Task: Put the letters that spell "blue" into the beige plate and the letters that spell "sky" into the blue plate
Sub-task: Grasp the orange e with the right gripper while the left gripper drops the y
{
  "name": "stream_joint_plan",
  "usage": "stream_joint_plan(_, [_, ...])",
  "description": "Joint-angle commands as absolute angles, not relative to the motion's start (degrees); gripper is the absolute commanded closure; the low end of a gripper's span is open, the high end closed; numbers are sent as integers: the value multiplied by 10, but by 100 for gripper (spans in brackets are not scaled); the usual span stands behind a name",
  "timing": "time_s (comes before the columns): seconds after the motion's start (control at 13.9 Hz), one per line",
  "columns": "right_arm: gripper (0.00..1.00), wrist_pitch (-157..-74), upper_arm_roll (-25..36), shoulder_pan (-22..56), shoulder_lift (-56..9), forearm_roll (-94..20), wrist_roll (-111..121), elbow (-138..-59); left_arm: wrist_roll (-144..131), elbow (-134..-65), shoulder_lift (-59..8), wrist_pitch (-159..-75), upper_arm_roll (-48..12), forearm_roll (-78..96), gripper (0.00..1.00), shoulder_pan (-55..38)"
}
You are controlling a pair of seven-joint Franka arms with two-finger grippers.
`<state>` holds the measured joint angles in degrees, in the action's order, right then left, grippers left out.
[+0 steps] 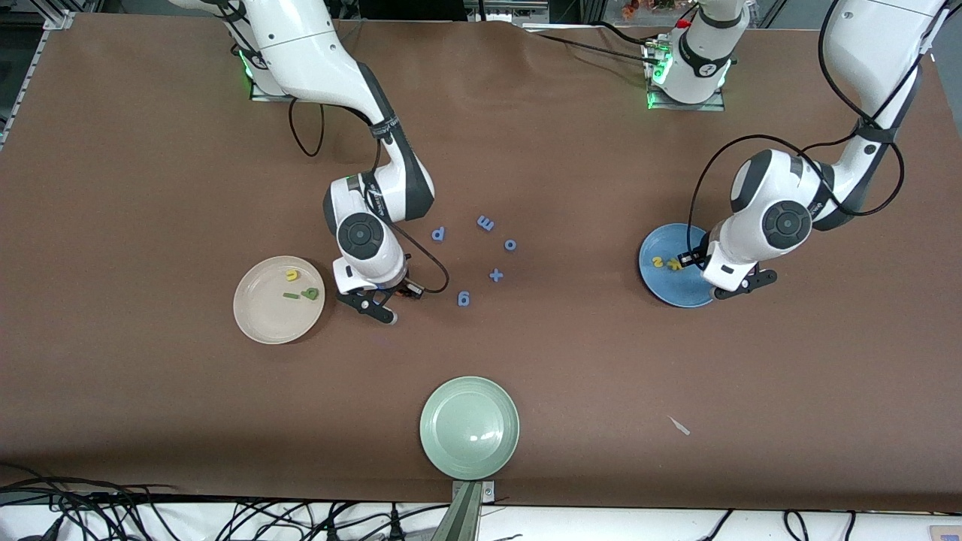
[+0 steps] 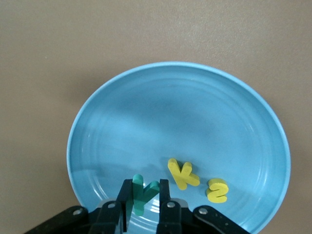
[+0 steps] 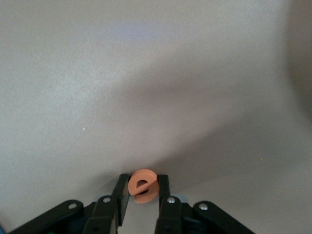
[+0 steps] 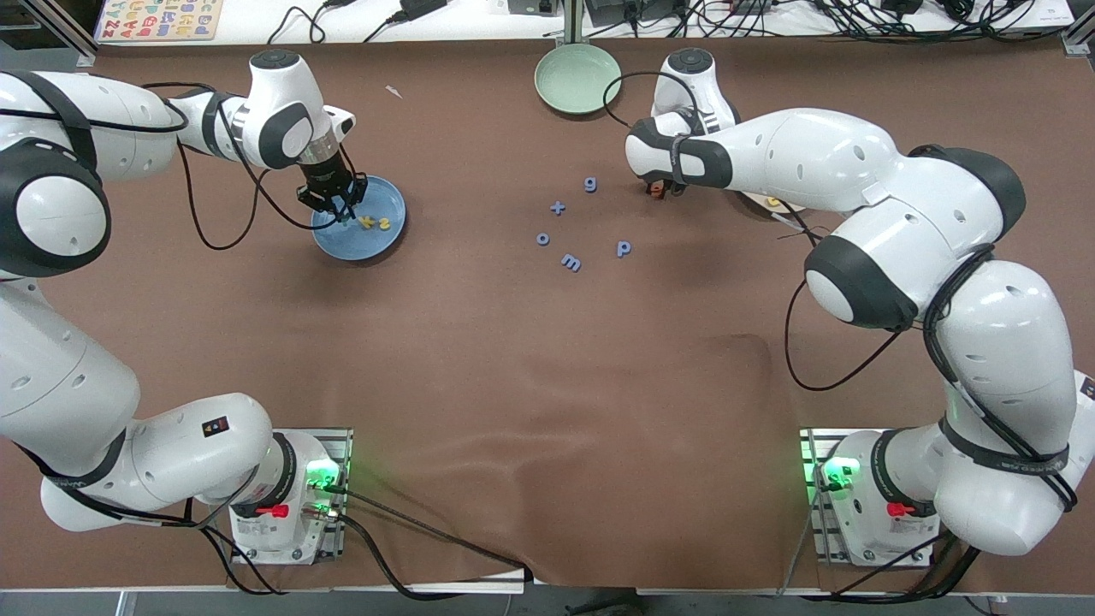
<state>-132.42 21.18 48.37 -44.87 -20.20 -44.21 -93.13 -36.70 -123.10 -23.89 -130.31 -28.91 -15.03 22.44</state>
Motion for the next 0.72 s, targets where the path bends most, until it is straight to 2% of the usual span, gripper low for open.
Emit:
stream_joint_plan(0.0, [89, -1276, 244, 483, -429, -214, -390, -929, -363, -1234, -236, -1305, -297, -164, 38, 240])
stream_joint_plan(0.14, [89, -1212, 277, 473, -417, -214, -329, -907, -365, -1227, -233, -1303, -298, -164, 24, 246])
stream_joint_plan(0.29, [89, -1153, 317, 465, -415, -208, -240, -890, -375, -1216, -228, -1297, -298, -159, 17, 246])
stream_joint_plan(0.58, [88, -1137, 387, 463, -417, -207, -78, -926, -442, -1177, -209, -1297, -302, -161, 1, 243])
stream_joint_plan(0.65, [88, -1137, 400, 462, -416, -207, -56, -933, -439, -1167, -201, -1297, -300, -157, 1, 246])
